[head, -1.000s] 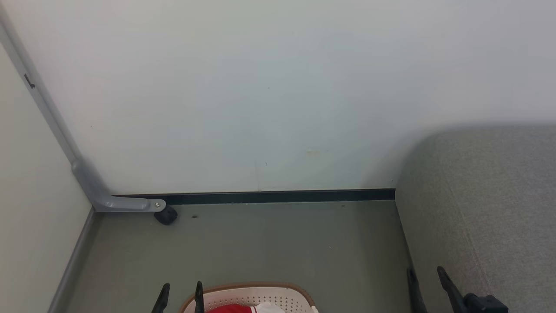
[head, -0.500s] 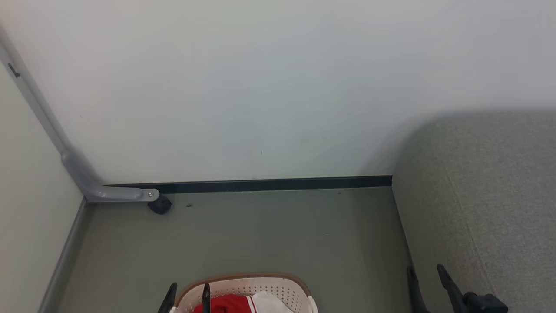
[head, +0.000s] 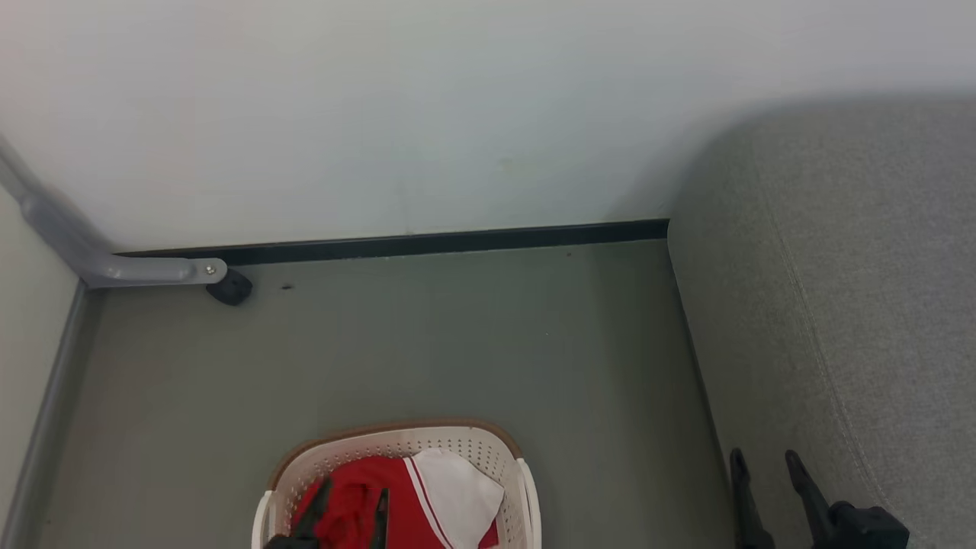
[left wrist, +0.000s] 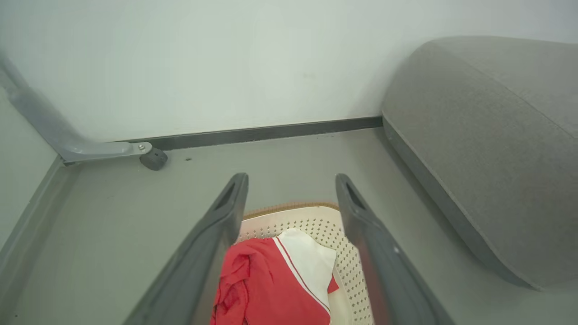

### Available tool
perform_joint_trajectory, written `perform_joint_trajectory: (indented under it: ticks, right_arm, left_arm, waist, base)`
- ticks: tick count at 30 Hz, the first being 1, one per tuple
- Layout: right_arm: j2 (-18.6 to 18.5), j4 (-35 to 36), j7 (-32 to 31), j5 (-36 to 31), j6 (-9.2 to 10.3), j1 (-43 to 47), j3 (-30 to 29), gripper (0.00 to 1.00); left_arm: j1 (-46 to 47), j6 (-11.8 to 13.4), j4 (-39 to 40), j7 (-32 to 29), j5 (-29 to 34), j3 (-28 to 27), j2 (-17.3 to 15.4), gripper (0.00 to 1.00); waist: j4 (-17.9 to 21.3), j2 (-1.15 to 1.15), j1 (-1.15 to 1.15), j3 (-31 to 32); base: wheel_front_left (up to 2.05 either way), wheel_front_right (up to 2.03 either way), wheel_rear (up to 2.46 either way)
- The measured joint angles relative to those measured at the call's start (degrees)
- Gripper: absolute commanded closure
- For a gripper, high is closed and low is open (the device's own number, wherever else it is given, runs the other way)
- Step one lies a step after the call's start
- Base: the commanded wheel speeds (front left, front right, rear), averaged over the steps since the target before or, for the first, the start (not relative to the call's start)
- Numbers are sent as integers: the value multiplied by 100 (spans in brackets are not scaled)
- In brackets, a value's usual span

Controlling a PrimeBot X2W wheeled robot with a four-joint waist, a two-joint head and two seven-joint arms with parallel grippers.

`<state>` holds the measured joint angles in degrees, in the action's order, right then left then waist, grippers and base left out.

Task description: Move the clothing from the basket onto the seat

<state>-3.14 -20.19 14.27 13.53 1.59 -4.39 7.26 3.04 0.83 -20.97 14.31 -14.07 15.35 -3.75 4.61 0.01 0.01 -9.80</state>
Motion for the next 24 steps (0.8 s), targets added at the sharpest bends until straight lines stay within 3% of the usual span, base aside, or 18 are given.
perform_joint_trajectory:
  ticks: [12, 24]
  right_arm:
    - [3, 416, 0, -207, 18, -146, 63, 0]
    - [23, 918, 1, -297, 20, -474, 282, 0]
  left_arm:
    - [592, -435, -1010, -9, 134, 201, -230, 0]
    - [1926, -543, -2017, -742, -101, -113, -411, 0]
  waist:
    - [375, 0, 1, -976]
    - [779, 1, 1, -2090]
  base:
    - [0, 0, 0]
    - [0, 0, 0]
